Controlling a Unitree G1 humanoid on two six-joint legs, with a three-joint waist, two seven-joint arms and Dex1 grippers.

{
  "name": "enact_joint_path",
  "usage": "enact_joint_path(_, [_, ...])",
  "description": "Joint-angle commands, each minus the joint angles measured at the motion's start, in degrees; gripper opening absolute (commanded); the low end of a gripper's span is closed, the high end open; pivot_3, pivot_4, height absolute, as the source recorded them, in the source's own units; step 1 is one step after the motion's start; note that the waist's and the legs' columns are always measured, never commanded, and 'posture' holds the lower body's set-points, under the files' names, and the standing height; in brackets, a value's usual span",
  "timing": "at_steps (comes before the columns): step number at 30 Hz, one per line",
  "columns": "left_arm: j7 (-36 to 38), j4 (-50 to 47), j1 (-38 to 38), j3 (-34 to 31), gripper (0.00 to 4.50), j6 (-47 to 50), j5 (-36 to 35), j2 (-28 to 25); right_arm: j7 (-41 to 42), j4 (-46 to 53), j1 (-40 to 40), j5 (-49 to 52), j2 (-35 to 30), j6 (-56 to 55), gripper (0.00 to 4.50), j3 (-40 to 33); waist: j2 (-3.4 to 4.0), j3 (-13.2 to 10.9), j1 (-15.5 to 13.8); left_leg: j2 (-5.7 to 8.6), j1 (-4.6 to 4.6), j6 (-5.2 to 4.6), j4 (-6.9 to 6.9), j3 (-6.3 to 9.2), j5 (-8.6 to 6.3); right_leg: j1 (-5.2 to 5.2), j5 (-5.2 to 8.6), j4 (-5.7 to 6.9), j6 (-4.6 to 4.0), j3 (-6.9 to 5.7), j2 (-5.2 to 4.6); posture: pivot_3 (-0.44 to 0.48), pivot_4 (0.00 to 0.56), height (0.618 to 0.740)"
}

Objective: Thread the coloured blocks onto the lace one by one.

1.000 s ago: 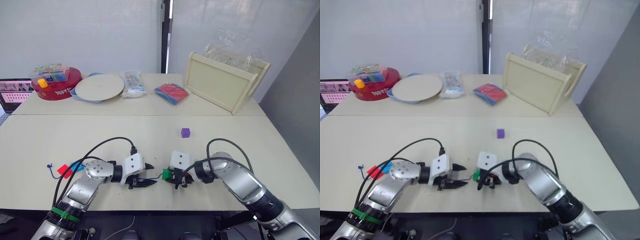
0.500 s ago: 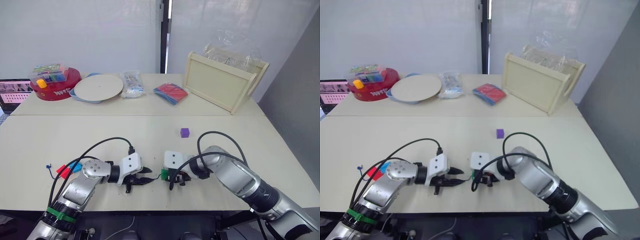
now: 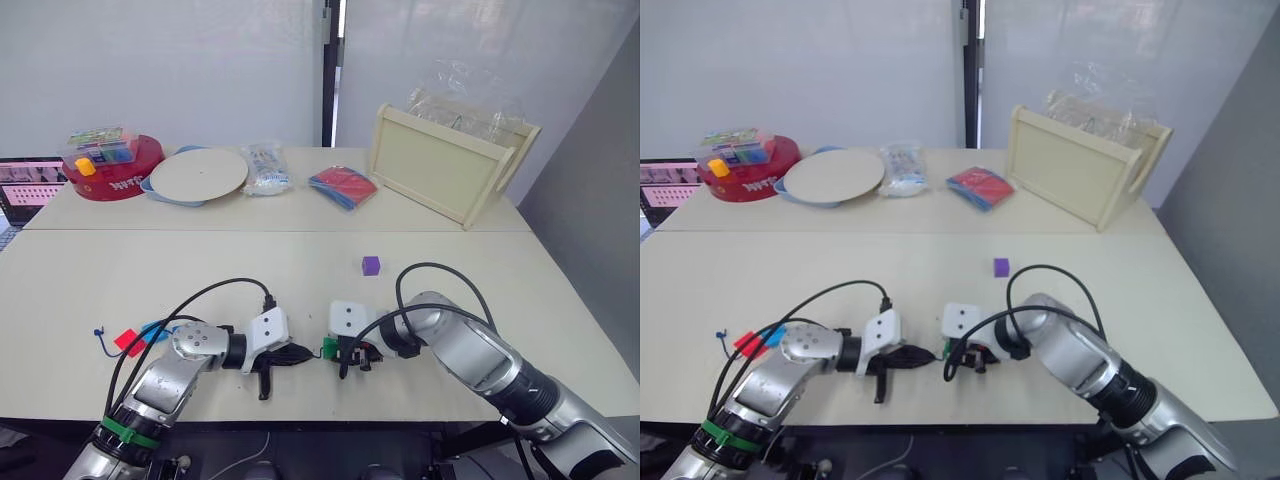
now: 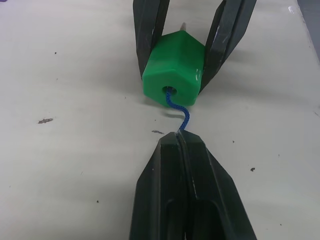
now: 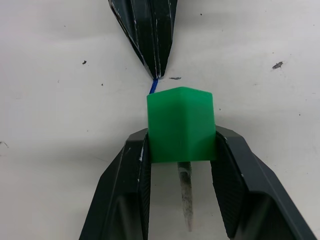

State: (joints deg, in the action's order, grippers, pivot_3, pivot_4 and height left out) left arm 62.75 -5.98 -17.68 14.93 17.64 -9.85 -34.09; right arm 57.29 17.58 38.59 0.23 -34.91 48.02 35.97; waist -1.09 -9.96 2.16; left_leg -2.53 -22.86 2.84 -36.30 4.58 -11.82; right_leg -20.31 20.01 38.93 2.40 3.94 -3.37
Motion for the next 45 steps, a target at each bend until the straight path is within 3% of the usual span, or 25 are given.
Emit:
enact_joint_path(1, [-0.36, -0.46, -0.87, 1.59, 0.0, 0.59, 0.41, 0.96, -0.66, -1.97, -1.66, -1.28, -0.55, 1.86, 1.2, 1.61, 0.0, 0.0, -0.04, 0.0, 0.0, 0.0, 0.0, 0.0, 0.0, 0.0, 0.0, 0.0, 0.0, 0.0, 0.0, 0.0, 0.15, 0.74])
enact_joint_path(13, [-0.04, -1.66, -0.69, 0.7, 0.0, 2.21, 0.07, -0.87, -0.97, -1.72, -2.26, -0.68, -0.09, 1.69, 1.2, 0.1, 0.0, 0.0, 0.13, 0.0, 0.0, 0.0, 0.0, 0.0, 0.0, -0.01, 0.0, 0.0, 0.0, 0.0, 0.0, 0.0, 0.15, 0.74])
enact_joint_path(20, [2.2, -3.92, -1.92, -0.43, 2.1, 5.82, -2.23, -4.43, -1.82, -0.25, -2.68, 0.15, -0.55, 2.66, 1.2, -1.83, 0.01, -0.01, 0.17, -0.01, -0.02, 0.0, 0.01, 0.0, 0.0, -0.05, 0.0, 0.0, 0.0, 0.0, 0.01, 0.0, 0.15, 0.74])
enact_joint_path(21, [2.1, -4.15, -2.11, -0.52, 2.47, 6.31, -2.47, -4.54, -1.88, -0.1, -2.72, 0.24, -0.6, 2.79, 2.22, -2.01, 0.01, -0.01, 0.07, -0.01, -0.02, 0.0, 0.01, 0.0, 0.0, -0.04, 0.0, 0.0, 0.0, 0.0, 0.01, 0.0, 0.15, 0.74])
enact_joint_path(25, [2.11, -6.31, -3.68, -0.89, 3.84, 9.58, -4.19, -4.27, -2.0, 0.99, -2.48, 0.64, -1.19, 3.75, 3.62, -3.24, 0.0, -0.02, -0.15, 0.01, -0.11, 0.0, 0.01, 0.0, 0.0, -0.08, 0.0, -0.04, 0.0, -0.01, 0.0, 0.0, 0.15, 0.74])
enact_joint_path(28, [1.28, -7.61, -5.4, -0.8, 3.85, 12.46, -5.69, -2.6, -2.12, 2.49, -2.18, 1.45, -1.66, 4.81, 4.44, -4.53, 0.0, -0.02, -0.42, 0.01, -0.3, 0.0, 0.0, 0.02, 0.0, -0.24, 0.0, -0.04, 0.0, -0.02, -0.01, 0.0, 0.15, 0.74])
enact_joint_path(39, [1.12, -1.31, -9.73, 4.31, 3.85, 9.72, -2.85, 1.91, -2.27, 9.08, -6.7, 6.46, -7.53, 8.08, 4.44, -12.32, -0.02, -0.07, -0.81, 0.02, -0.46, 0.0, -0.01, 0.01, 0.0, -0.41, 0.0, -0.04, 0.0, -0.01, 0.0, 0.0, 0.15, 0.74])
enact_joint_path(45, [0.96, 5.29, -11.9, 6.91, 3.85, 4.67, 0.15, 5.27, -4.95, 9.07, -8.46, 7.15, -6.82, 8.34, 4.44, -13.7, -0.03, -0.08, -0.78, 0.03, -0.47, 0.0, -0.02, 0.0, 0.0, -0.43, 0.0, -0.03, 0.0, 0.0, 0.0, 0.0, 0.15, 0.74])
